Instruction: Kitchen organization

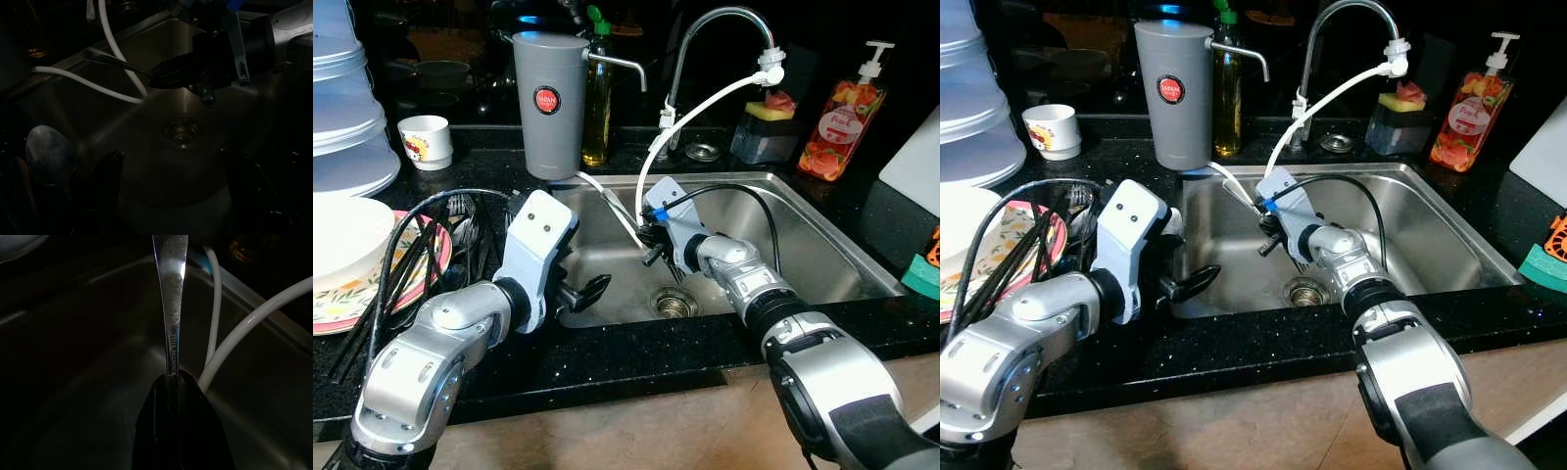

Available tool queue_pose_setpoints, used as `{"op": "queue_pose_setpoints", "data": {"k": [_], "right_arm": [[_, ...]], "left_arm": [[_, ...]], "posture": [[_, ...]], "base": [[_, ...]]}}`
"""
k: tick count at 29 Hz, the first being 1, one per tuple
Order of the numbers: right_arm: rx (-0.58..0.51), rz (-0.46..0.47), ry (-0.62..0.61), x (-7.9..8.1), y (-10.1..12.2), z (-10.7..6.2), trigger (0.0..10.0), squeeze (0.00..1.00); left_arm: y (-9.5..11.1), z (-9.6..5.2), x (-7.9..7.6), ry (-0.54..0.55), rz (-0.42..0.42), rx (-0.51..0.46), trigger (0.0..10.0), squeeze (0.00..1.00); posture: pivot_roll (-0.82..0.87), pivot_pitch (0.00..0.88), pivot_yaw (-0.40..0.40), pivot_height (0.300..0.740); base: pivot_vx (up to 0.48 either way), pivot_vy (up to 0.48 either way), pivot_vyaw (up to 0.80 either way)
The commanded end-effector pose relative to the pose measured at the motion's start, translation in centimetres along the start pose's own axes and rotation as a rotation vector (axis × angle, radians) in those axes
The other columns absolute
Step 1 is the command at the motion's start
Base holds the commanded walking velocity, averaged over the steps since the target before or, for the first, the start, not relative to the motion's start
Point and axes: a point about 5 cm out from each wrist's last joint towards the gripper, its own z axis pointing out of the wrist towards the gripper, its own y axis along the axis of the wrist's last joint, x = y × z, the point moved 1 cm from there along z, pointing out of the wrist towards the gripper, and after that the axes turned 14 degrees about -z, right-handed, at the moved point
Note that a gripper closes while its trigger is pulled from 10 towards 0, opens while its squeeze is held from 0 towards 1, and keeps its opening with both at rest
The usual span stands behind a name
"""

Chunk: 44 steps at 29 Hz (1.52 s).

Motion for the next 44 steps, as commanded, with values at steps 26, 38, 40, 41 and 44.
{"op": "queue_pose_setpoints", "data": {"k": [26, 38, 40, 41, 44], "right_arm": [[-0.070, 0.096, -0.076, -1.6, 1.1, -0.3, 10.0, 0.00], [-0.392, 0.401, -0.356, -4.3, 3.9, -2.3, 10.0, 0.00], [-0.390, 0.394, -0.358, -4.0, 3.7, -2.5, 10.0, 0.00], [-0.390, 0.401, -0.355, -3.6, 3.5, -2.6, 10.0, 0.00], [-0.384, 0.415, -0.345, -2.6, 3.1, -2.7, 10.0, 0.00]], "left_arm": [[0.4, 0.2, 1.5, 0.159, 0.012, 0.000, 10.0, 0.00], [1.2, 0.1, 5.1, 0.548, -0.010, -0.073, 10.0, 0.00], [1.3, 0.1, 5.2, 0.553, -0.022, -0.078, 10.0, 0.00], [1.4, 0.0, 5.3, 0.565, -0.013, -0.091, 10.0, 0.00], [2.0, 0.0, 5.7, 0.594, -0.009, -0.124, 10.0, 0.00]], "posture": [[0.02, 0.065, -0.068, 0.740], [0.00, 0.057, -0.052, 0.740], [0.00, 0.057, -0.051, 0.740], [0.00, 0.052, -0.050, 0.740], [0.00, 0.049, -0.050, 0.740]], "base": [[0.000, 0.000, 0.00], [0.000, 0.000, 0.00], [0.000, 0.000, 0.00], [0.000, 0.000, 0.00], [0.000, 0.000, 0.00]]}}
